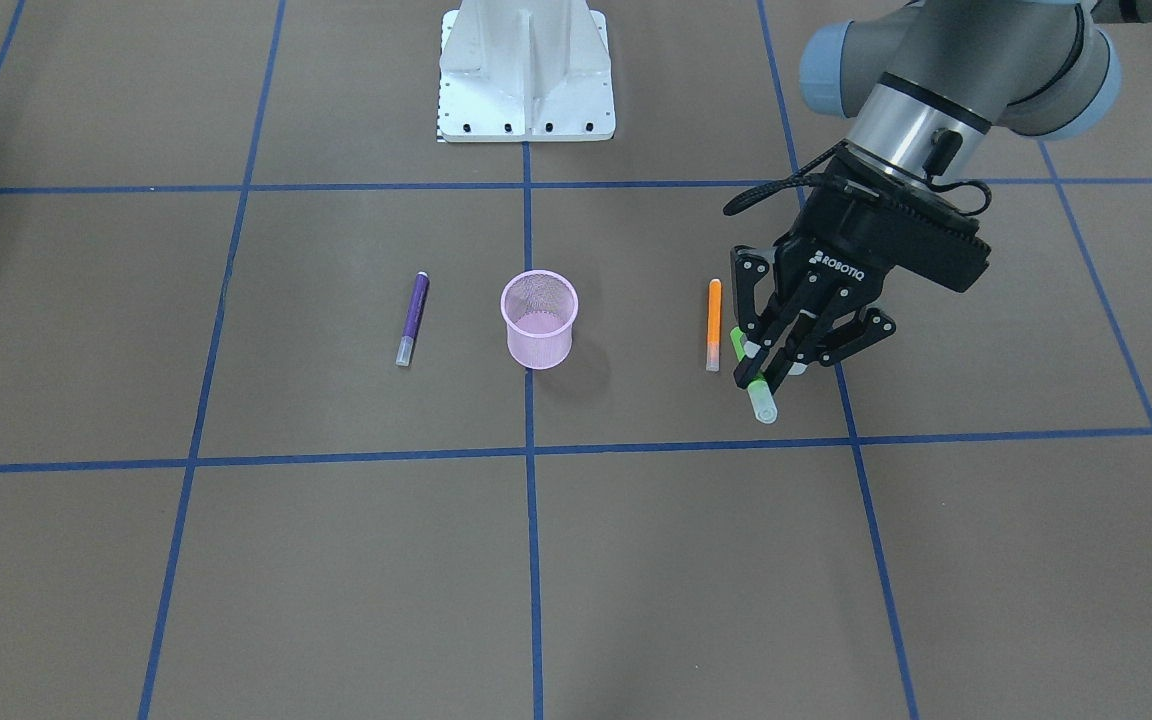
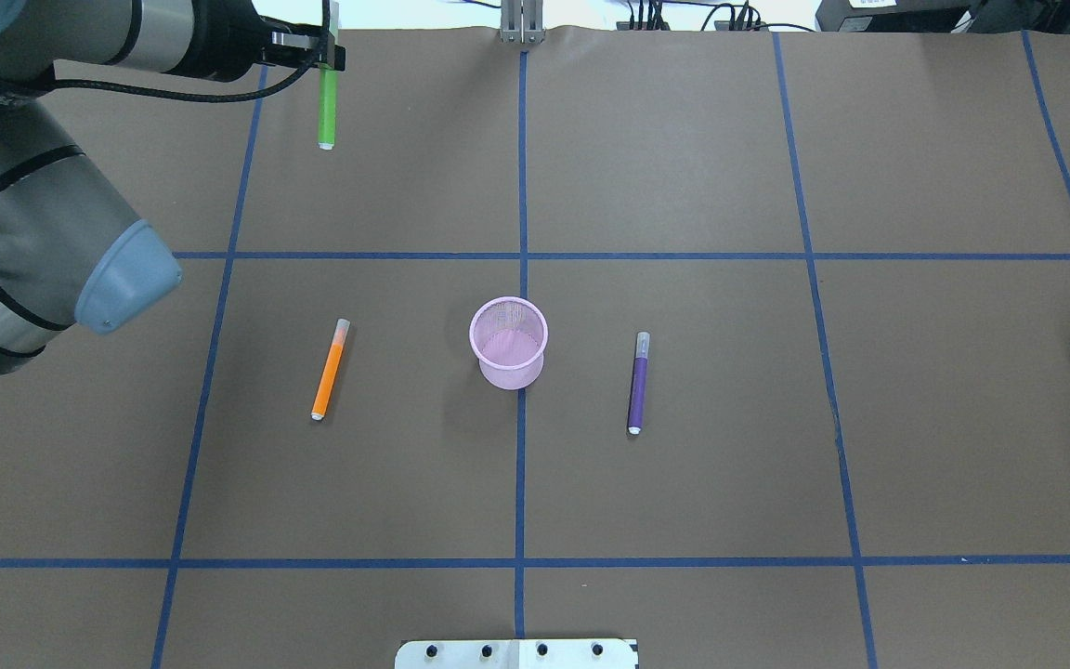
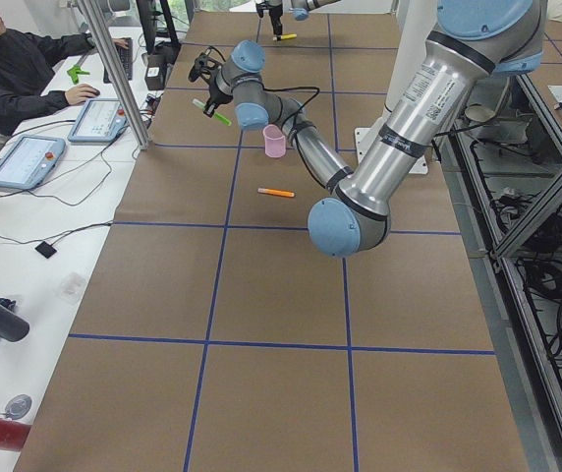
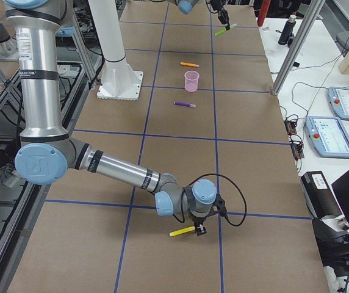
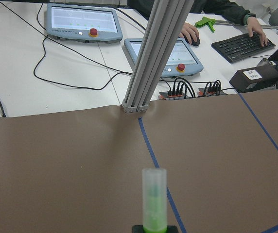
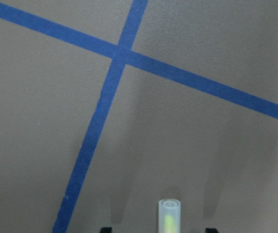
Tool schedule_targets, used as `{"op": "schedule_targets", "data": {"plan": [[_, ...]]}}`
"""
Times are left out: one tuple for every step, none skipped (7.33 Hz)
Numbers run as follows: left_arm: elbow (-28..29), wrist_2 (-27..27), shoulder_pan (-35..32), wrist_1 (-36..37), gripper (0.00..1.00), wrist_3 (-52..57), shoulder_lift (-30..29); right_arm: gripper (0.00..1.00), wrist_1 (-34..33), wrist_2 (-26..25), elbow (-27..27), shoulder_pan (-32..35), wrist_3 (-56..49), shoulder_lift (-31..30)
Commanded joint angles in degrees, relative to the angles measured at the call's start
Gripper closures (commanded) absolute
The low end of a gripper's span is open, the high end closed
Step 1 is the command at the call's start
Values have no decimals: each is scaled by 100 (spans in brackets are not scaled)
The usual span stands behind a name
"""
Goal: Collect pens into pen holder
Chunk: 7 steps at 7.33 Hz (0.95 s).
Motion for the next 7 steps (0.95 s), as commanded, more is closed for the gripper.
{"op": "schedule_targets", "data": {"plan": [[8, -1, 0, 0, 100, 9, 2, 34, 0, 3, -72, -6, -33, 1], [-1, -1, 9, 0, 100, 9, 2, 35, 0, 3, -107, -6, -94, 1], [-1, -1, 0, 0, 100, 1, 2, 37, 0, -6, -125, -6, -95, 1], [-10, -1, 0, 0, 100, 1, 2, 49, -9, -6, -125, -6, -86, 1], [-1, -1, 0, 0, 100, 1, 10, 66, 0, -6, -134, -6, -86, 1], [-1, -1, 9, -9, 100, 1, 11, 83, 9, 3, -125, -6, -95, -8], [-10, -1, 0, 0, 100, 1, 11, 97, 9, 3, -125, 3, -103, -25]]}}
